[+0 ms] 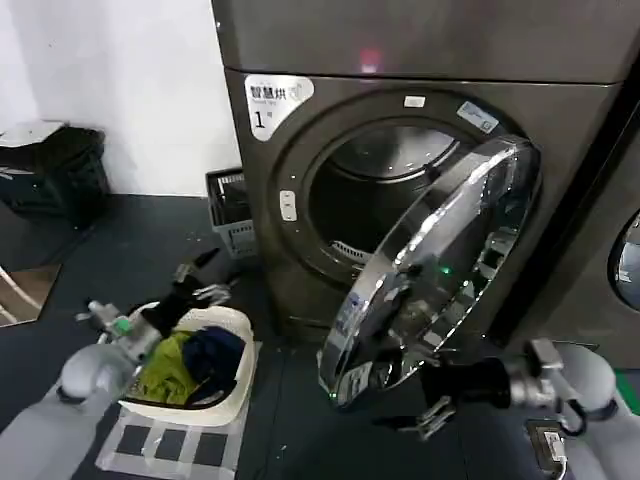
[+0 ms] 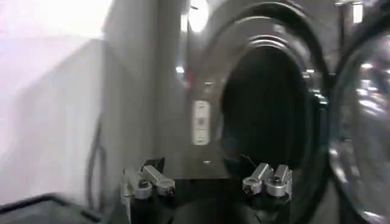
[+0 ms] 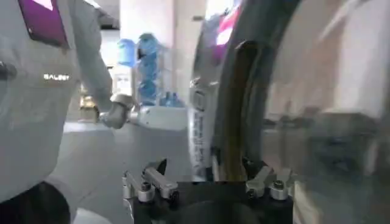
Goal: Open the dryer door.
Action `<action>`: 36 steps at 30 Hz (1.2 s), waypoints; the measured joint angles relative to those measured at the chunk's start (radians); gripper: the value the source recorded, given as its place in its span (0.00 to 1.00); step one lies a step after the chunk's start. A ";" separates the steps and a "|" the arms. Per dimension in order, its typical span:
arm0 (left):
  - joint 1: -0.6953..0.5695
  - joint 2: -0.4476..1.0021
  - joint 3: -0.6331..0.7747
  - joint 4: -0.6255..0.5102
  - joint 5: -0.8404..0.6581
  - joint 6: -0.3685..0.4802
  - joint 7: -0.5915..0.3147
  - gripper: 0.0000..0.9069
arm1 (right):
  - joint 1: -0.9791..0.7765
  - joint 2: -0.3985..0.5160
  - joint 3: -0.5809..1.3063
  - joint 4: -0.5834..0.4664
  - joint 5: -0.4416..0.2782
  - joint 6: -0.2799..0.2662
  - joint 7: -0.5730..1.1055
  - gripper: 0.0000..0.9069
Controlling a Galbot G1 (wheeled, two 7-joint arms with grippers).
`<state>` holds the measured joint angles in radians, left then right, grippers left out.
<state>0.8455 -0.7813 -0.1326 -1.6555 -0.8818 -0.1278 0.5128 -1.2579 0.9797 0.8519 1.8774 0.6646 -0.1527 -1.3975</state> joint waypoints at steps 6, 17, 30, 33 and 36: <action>-0.121 -0.035 0.166 0.014 0.005 0.010 0.034 1.00 | -0.073 0.054 0.223 -0.025 0.019 0.025 0.094 1.00; -0.278 -0.077 0.414 0.056 -0.028 -0.010 0.091 1.00 | -0.176 0.160 0.544 0.073 -0.007 0.022 0.479 1.00; -0.432 -0.124 0.654 0.026 -0.120 -0.022 0.090 1.00 | -0.216 0.183 0.794 0.082 -0.160 -0.036 1.038 1.00; -0.468 -0.150 0.698 0.026 -0.143 -0.017 0.078 1.00 | -0.216 0.172 0.861 0.055 -0.172 -0.067 1.128 1.00; -0.504 -0.181 0.737 0.030 -0.159 -0.014 0.057 1.00 | -0.227 0.161 0.923 0.024 -0.189 -0.070 1.192 1.00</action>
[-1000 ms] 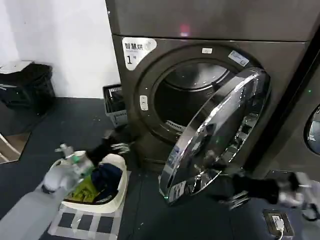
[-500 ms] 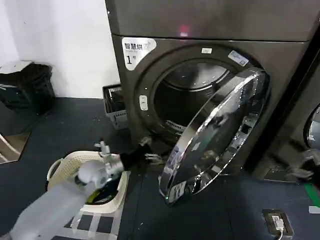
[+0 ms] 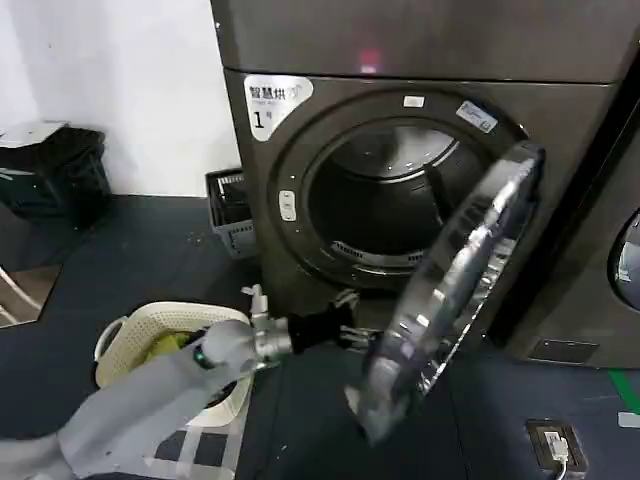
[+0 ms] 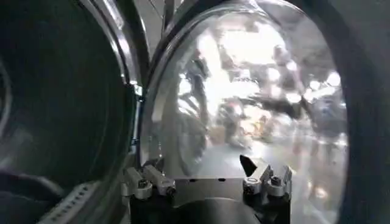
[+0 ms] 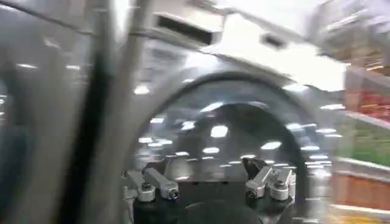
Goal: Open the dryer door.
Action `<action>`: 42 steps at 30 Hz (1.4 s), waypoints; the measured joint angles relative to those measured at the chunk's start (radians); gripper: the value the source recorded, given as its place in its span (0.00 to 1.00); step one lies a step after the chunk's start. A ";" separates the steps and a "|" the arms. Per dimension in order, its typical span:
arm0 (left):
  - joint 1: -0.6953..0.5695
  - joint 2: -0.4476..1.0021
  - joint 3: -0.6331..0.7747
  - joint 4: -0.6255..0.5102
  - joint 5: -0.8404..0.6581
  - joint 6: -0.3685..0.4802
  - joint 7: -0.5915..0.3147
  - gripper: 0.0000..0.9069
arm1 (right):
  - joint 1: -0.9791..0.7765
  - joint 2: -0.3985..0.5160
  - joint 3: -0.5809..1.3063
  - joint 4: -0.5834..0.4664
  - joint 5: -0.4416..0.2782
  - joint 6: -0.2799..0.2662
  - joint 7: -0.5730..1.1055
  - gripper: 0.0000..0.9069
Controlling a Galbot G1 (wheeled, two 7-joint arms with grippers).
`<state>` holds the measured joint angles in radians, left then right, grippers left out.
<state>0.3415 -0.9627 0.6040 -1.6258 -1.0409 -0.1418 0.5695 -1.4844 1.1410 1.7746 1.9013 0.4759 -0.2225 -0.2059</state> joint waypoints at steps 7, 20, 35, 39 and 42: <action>-0.079 -0.101 0.096 0.042 -0.007 0.002 -0.038 1.00 | -0.030 -0.028 0.140 -0.070 -0.049 -0.008 0.059 1.00; -0.168 -0.311 0.224 0.154 0.004 -0.003 -0.109 1.00 | -0.074 -0.041 0.356 -0.107 -0.135 0.016 0.058 1.00; -0.230 -0.540 0.270 0.325 0.067 -0.038 -0.141 1.00 | -0.107 -0.040 0.443 -0.139 -0.145 0.061 0.013 1.00; -0.240 -0.582 0.271 0.358 0.093 -0.042 -0.164 1.00 | -0.112 -0.041 0.451 -0.139 -0.146 0.062 0.008 1.00; -0.239 -0.610 0.266 0.384 0.097 -0.042 -0.186 1.00 | -0.112 -0.039 0.451 -0.140 -0.147 0.064 0.006 1.00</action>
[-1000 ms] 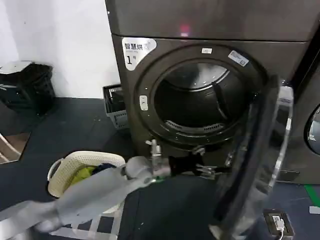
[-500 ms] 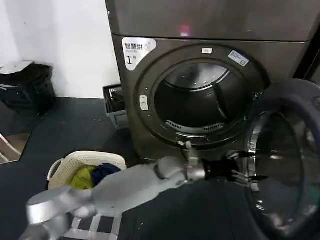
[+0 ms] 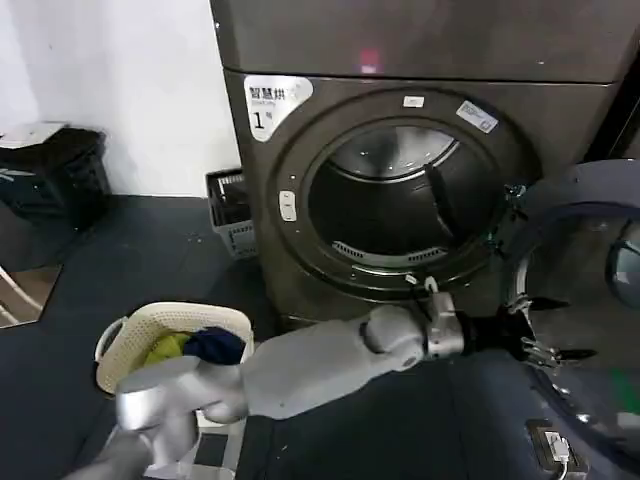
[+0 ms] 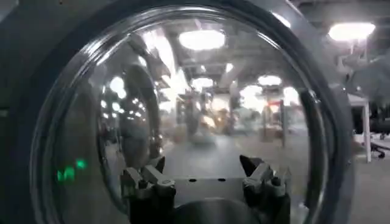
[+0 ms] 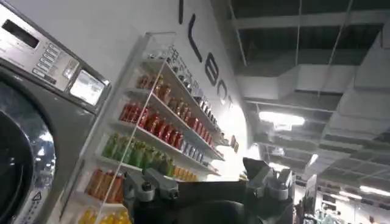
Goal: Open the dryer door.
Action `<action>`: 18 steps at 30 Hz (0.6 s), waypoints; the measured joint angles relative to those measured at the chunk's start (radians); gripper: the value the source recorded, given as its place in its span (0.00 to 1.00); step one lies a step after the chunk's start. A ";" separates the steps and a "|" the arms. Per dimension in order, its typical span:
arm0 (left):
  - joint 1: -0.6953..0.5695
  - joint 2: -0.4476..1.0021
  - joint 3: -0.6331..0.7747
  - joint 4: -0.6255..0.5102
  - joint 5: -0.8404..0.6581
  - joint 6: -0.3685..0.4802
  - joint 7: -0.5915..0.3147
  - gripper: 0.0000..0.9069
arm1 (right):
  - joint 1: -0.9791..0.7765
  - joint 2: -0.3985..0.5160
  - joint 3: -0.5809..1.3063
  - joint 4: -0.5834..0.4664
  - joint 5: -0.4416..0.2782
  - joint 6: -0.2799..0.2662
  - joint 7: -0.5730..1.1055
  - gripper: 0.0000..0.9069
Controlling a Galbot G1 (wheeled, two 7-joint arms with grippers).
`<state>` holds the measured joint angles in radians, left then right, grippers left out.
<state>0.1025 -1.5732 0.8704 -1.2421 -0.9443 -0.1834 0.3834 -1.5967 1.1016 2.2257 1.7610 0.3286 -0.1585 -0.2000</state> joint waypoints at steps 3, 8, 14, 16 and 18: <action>-0.001 -0.020 -0.005 0.018 0.012 -0.006 -0.010 1.00 | 0.001 0.001 -0.001 -0.002 0.000 0.006 0.000 1.00; -0.002 -0.036 -0.013 0.042 0.027 -0.014 -0.024 1.00 | 0.006 0.000 -0.011 -0.002 0.000 0.007 -0.002 1.00; -0.001 -0.036 -0.041 0.086 0.043 -0.030 -0.051 1.00 | 0.005 -0.004 0.002 -0.011 -0.002 0.014 -0.007 1.00; -0.002 -0.036 -0.044 0.101 0.047 -0.041 -0.052 1.00 | 0.001 -0.007 0.012 -0.016 -0.002 0.016 -0.007 1.00; -0.004 -0.036 -0.051 0.116 0.047 -0.044 -0.052 1.00 | -0.004 -0.010 0.022 -0.023 -0.003 0.023 -0.005 1.00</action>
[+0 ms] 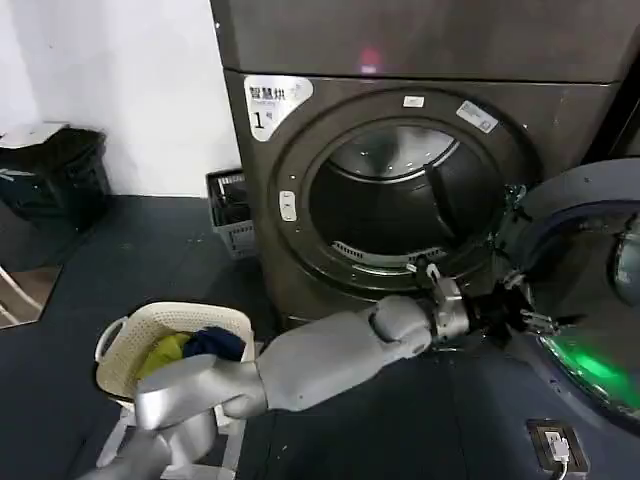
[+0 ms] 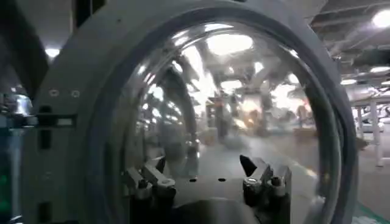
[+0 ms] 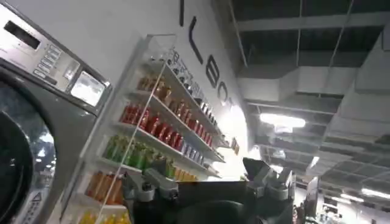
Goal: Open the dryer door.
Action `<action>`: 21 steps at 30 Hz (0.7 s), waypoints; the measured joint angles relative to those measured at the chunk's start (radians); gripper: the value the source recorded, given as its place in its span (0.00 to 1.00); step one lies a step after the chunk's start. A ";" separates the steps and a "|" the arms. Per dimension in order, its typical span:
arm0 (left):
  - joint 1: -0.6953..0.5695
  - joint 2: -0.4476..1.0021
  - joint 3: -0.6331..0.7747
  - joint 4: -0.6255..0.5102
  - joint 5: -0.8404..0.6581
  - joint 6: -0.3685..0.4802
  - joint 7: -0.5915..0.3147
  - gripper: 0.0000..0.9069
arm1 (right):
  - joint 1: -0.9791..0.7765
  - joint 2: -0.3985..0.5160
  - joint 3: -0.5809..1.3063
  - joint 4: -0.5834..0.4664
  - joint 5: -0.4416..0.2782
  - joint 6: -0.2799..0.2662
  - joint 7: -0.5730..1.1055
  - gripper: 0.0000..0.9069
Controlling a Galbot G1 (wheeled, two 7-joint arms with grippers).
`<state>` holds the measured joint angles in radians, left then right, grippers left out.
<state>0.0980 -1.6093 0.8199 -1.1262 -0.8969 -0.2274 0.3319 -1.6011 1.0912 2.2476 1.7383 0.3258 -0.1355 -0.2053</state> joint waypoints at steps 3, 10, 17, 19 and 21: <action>0.000 0.000 -0.008 0.022 0.003 -0.001 -0.004 1.00 | -0.006 -0.001 0.007 -0.003 -0.001 0.006 0.000 1.00; -0.001 0.000 -0.010 0.013 0.020 -0.032 0.004 1.00 | -0.003 -0.001 0.003 -0.009 -0.001 0.012 0.000 1.00; 0.005 0.000 -0.004 -0.064 0.022 -0.144 -0.019 1.00 | 0.001 -0.008 0.002 -0.020 -0.002 0.023 0.001 1.00; 0.009 0.005 -0.008 -0.074 0.049 -0.200 -0.054 1.00 | 0.001 -0.009 0.002 -0.022 -0.002 0.026 0.001 1.00; 0.005 0.042 -0.009 -0.082 0.063 -0.232 -0.069 1.00 | 0.000 -0.009 0.001 -0.021 -0.002 0.027 0.001 1.00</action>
<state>0.1035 -1.5673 0.8105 -1.2080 -0.8344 -0.4595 0.2631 -1.6008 1.0825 2.2485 1.7170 0.3237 -0.1084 -0.2039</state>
